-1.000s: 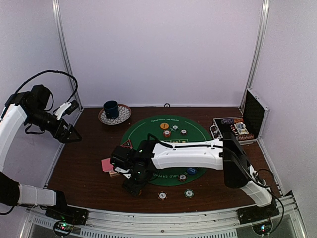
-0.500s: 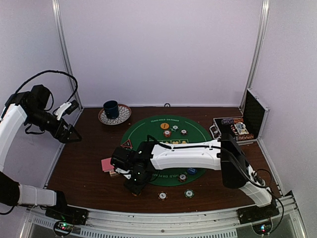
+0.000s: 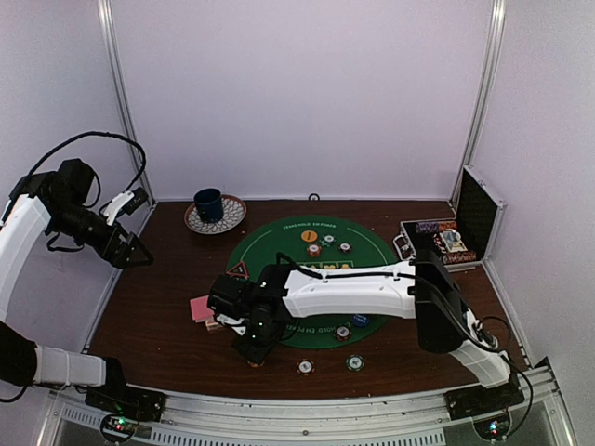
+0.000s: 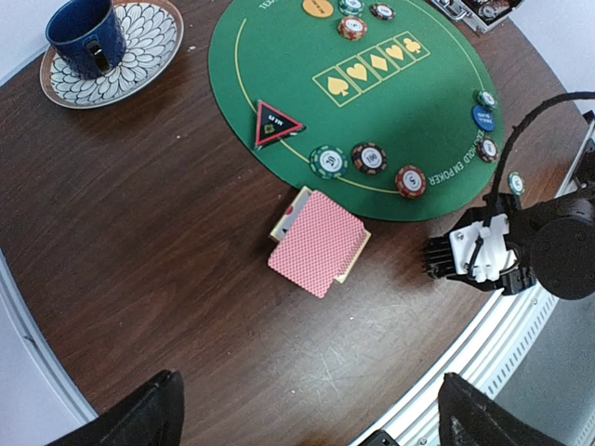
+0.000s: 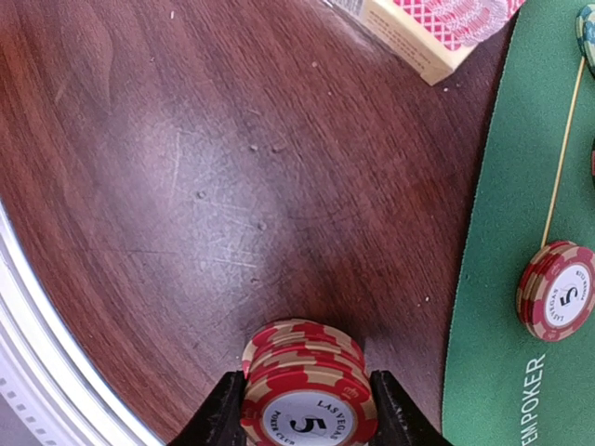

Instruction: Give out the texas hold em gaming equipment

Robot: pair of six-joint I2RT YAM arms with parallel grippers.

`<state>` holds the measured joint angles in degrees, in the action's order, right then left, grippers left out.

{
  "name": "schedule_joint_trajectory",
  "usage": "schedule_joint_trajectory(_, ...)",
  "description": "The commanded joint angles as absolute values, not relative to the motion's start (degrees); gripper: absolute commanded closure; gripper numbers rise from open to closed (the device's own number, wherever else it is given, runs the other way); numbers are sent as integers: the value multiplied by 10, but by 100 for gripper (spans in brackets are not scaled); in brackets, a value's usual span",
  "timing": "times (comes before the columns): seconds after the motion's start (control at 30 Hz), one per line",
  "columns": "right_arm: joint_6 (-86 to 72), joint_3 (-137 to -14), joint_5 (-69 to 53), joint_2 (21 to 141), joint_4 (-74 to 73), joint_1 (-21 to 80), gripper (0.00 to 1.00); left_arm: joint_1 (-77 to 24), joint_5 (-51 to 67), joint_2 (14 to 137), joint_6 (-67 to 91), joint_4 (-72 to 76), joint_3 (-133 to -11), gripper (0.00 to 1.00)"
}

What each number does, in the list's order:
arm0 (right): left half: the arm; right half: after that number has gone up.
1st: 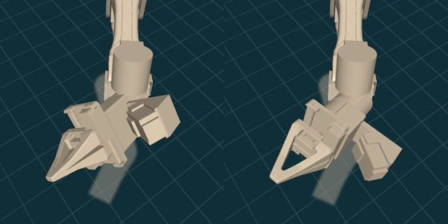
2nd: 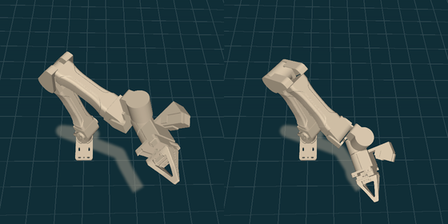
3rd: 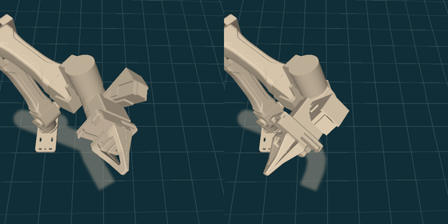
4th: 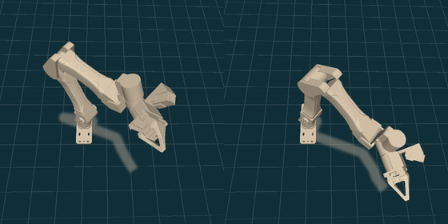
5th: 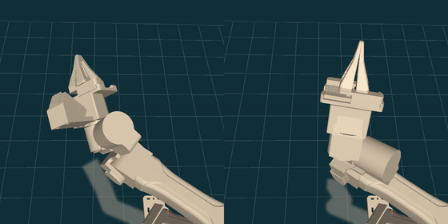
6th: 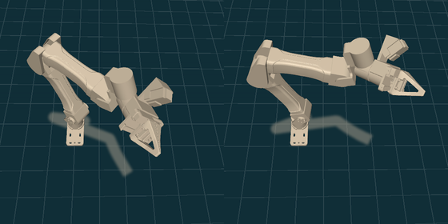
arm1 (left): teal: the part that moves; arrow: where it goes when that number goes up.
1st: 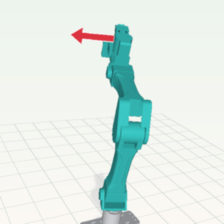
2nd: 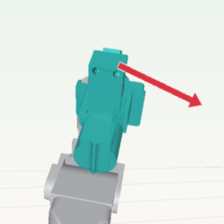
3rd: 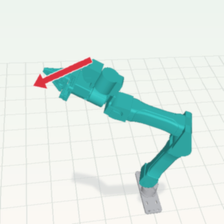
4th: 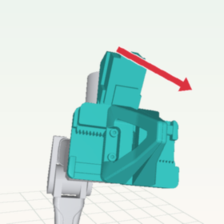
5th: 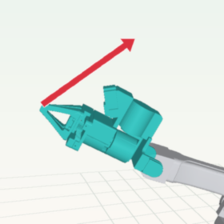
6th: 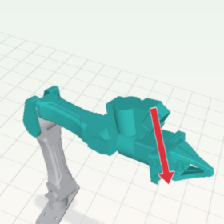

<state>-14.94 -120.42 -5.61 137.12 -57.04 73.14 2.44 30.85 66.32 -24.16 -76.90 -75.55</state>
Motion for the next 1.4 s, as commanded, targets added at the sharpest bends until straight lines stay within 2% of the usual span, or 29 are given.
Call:
schedule_joint_trajectory(0.0,-151,-1222,-57,1326,-575,732,68,28,314,661,-248,-773,-764,2)
schedule_joint_trajectory(0.4,-153,-1193,-21,1270,-595,729,68,28,312,661,-254,-773,-757,2)
schedule_joint_trajectory(0.87,-192,-956,-18,1192,-505,640,75,22,310,679,-271,-751,-692,3)
schedule_joint_trajectory(1.37,-192,-908,-21,1194,-479,601,78,-50,264,703,-270,-706,-646,3)
